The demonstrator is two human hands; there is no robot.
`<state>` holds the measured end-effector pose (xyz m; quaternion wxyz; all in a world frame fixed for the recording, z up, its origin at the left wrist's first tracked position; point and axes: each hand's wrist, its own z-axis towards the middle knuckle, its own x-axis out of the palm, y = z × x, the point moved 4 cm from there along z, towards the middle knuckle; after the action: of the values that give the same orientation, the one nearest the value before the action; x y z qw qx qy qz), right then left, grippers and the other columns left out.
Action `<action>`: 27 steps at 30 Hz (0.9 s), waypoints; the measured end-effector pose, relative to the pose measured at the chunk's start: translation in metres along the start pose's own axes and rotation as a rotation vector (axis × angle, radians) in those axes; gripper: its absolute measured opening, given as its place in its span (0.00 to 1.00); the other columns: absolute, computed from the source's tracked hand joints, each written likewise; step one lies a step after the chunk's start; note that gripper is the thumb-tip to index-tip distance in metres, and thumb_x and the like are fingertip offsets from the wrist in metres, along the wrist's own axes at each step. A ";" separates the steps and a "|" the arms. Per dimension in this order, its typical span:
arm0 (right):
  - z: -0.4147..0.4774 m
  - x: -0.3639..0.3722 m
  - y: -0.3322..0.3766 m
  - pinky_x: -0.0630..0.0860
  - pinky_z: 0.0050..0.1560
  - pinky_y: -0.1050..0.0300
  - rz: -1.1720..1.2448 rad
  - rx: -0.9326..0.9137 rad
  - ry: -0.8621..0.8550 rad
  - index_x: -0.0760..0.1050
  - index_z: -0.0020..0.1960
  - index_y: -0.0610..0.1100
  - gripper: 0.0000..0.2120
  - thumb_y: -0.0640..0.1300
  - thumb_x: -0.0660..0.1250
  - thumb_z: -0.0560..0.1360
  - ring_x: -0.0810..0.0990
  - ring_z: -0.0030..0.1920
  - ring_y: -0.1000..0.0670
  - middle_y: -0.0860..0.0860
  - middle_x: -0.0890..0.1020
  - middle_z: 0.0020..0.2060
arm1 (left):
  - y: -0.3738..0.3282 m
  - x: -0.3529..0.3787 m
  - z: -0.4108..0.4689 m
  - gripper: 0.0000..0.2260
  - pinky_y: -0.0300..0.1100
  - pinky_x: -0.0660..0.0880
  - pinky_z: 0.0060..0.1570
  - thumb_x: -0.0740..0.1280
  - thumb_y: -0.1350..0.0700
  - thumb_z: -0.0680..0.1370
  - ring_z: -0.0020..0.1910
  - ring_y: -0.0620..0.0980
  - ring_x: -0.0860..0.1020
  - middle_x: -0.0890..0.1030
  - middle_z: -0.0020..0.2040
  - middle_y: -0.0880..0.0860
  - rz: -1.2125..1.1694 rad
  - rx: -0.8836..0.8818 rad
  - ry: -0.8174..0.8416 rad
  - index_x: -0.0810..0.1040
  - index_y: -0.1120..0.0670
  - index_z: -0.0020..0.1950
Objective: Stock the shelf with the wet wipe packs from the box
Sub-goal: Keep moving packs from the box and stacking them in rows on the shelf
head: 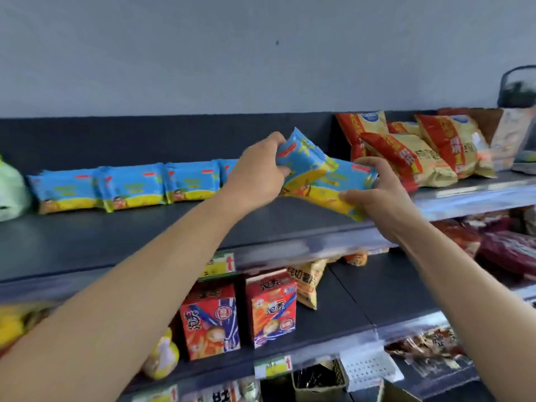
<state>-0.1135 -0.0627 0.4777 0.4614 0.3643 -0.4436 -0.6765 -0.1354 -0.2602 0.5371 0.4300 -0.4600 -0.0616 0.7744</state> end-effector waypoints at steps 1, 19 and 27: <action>0.008 0.022 0.006 0.78 0.30 0.63 -0.010 -0.026 0.002 0.68 0.56 0.50 0.25 0.30 0.72 0.67 0.79 0.37 0.51 0.44 0.79 0.49 | 0.015 -0.018 -0.001 0.09 0.36 0.58 0.37 0.66 0.62 0.75 0.44 0.49 0.69 0.72 0.46 0.49 0.033 -0.033 -0.030 0.67 0.53 0.49; 0.073 0.370 0.032 0.67 0.22 0.68 -0.281 -0.217 0.426 0.67 0.43 0.47 0.17 0.33 0.73 0.68 0.69 0.29 0.52 0.50 0.73 0.38 | 0.332 -0.247 -0.043 0.15 0.43 0.70 0.43 0.73 0.66 0.69 0.47 0.54 0.75 0.78 0.56 0.58 0.440 -0.594 -0.142 0.78 0.60 0.54; 0.093 0.395 -0.003 0.67 0.28 0.59 -0.430 -0.115 0.465 0.67 0.45 0.47 0.16 0.34 0.73 0.69 0.66 0.29 0.50 0.48 0.70 0.35 | 0.387 -0.215 -0.012 0.18 0.45 0.72 0.54 0.72 0.64 0.72 0.60 0.55 0.75 0.76 0.62 0.56 0.458 -0.584 0.013 0.76 0.59 0.60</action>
<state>-0.3201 -0.4118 0.4732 0.4167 0.5679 -0.1999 -0.6810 -0.3171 -0.6600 0.4818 0.0969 -0.5701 -0.1727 0.7974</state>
